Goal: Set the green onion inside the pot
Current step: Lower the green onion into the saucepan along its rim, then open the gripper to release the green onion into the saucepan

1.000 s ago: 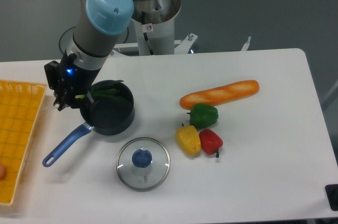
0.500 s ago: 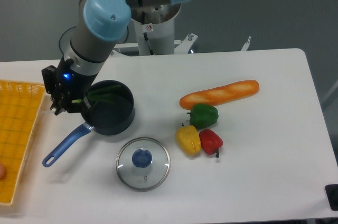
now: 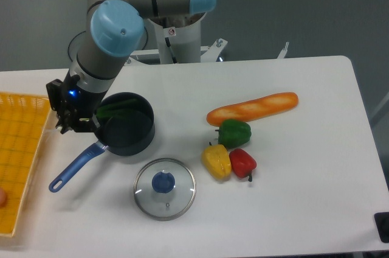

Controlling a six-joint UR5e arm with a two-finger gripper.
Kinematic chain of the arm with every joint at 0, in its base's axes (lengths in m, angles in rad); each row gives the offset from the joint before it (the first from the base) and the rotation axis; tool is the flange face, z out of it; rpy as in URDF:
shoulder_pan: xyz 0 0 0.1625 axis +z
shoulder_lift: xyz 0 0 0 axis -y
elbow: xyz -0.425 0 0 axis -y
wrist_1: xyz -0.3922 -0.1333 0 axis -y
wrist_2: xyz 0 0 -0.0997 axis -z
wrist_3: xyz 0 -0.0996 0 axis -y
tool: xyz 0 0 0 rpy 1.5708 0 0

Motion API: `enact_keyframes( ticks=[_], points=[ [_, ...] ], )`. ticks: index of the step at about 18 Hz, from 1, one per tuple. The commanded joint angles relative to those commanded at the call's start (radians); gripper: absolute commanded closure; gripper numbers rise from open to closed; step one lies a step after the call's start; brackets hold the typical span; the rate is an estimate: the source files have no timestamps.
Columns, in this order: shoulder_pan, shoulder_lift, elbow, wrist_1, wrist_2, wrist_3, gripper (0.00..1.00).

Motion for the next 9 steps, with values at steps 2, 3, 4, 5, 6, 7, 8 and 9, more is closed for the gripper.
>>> enact_keyframes(
  ticks=[2,3,4,5,6,7,8,9],
  points=[
    [0.0,0.0,-0.008,0.003,-0.002,-0.003,0.82],
    [-0.002,0.002,-0.015,0.003,-0.002,-0.003,0.82],
    [-0.002,0.005,-0.024,0.006,-0.002,-0.002,0.81],
    [-0.002,0.005,-0.025,0.005,-0.002,-0.006,0.81],
    [-0.003,0.006,-0.028,0.005,0.0,-0.006,0.79],
    [-0.003,0.006,-0.035,0.005,0.0,-0.005,0.79],
    [-0.006,0.006,-0.041,0.006,0.0,-0.003,0.79],
    [-0.008,0.005,-0.044,0.006,-0.002,-0.003,0.79]
  ],
)
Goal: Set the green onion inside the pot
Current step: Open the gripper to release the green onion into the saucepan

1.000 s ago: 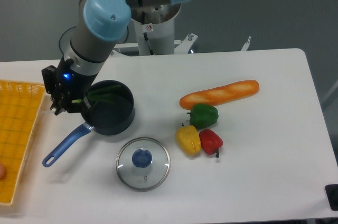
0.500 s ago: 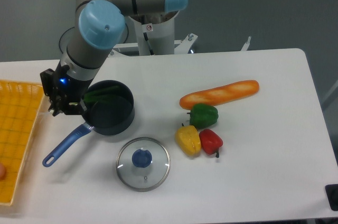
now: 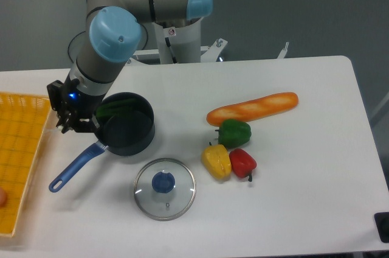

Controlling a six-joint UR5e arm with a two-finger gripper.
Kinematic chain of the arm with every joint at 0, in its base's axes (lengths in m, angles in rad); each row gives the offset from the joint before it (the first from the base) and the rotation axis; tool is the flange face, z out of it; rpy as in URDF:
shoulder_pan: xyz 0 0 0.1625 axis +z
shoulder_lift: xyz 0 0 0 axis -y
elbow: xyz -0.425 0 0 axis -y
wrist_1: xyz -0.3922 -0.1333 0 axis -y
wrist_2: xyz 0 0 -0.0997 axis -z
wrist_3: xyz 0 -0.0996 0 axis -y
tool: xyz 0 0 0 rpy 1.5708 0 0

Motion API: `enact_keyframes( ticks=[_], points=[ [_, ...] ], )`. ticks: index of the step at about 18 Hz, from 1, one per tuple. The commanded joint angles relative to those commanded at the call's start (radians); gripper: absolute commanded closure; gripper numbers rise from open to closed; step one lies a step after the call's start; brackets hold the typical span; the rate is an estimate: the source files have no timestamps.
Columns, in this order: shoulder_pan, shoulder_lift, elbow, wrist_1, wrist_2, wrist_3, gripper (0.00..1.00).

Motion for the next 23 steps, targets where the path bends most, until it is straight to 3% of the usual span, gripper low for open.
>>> enact_keyframes(
  ticks=[6,8,11,15,16,19,21,23],
  points=[
    [-0.002,-0.002,-0.011,0.0,0.0,0.0,0.75],
    [-0.003,-0.003,-0.012,0.0,0.0,0.002,0.69],
    [-0.003,-0.005,-0.012,0.002,0.0,0.003,0.69],
    [-0.006,-0.005,-0.017,0.005,0.0,0.009,0.61],
    [-0.006,-0.005,-0.017,0.005,0.0,0.012,0.57],
    [-0.006,-0.008,-0.012,0.02,0.002,0.055,0.14],
    [-0.002,-0.011,-0.012,0.029,0.002,0.069,0.01],
    [0.006,-0.011,-0.009,0.031,0.003,0.067,0.0]
  ],
)
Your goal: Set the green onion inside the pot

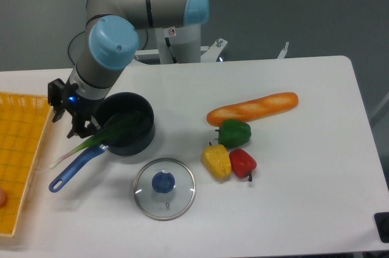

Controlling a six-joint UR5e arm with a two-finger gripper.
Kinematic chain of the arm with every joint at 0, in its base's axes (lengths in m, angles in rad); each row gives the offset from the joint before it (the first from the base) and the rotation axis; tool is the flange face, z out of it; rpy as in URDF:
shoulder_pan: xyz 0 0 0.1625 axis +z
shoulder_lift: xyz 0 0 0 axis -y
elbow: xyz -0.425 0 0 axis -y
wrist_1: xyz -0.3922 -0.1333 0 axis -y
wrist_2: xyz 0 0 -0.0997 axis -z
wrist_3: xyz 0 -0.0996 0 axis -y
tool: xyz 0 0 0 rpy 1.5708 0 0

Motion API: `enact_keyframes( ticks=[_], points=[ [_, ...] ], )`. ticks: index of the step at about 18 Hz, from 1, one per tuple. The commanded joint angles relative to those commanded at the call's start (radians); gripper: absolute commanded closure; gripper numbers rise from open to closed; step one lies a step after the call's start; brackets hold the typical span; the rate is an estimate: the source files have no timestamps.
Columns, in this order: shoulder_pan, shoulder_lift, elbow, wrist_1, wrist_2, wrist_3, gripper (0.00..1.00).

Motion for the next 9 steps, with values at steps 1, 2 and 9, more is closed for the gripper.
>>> enact_keyframes(
  ticks=[1,2,9],
  points=[
    [0.012,0.0,-0.001,0.008,0.0,0.002,0.0],
    [0.028,0.0,-0.002,0.014,0.0,0.003,0.0],
    [0.139,0.024,-0.002,0.008,0.222,0.139,0.0]
  ],
)
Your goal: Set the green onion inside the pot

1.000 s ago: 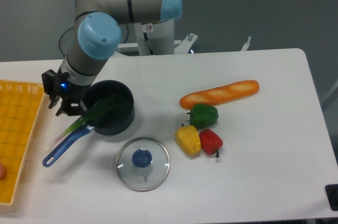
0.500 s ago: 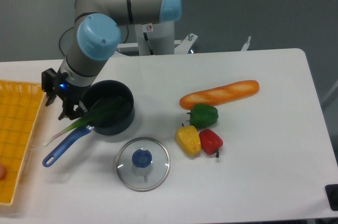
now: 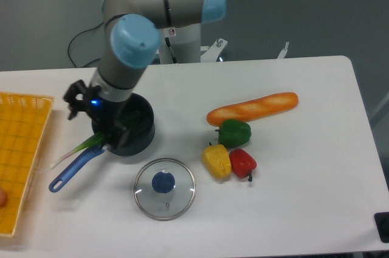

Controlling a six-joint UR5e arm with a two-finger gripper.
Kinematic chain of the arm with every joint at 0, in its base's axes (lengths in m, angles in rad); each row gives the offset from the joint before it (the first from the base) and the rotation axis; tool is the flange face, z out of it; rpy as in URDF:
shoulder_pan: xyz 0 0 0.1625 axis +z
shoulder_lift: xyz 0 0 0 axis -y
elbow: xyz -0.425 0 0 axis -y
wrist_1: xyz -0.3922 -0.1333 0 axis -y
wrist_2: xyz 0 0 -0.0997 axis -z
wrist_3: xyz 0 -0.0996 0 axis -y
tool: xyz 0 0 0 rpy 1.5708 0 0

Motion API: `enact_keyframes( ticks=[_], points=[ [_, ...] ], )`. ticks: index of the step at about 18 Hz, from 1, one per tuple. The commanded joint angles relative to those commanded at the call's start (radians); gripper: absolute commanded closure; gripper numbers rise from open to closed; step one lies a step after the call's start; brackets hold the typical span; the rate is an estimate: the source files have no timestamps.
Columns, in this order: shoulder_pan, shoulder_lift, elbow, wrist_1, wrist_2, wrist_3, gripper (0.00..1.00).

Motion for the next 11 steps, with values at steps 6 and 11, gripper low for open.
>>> enact_keyframes(
  ticks=[6,11],
  points=[
    [0.064,0.015,0.011,-0.005,0.223,0.109,0.0],
    [0.126,0.015,0.009,-0.059,0.298,0.154,0.0]
  ],
)
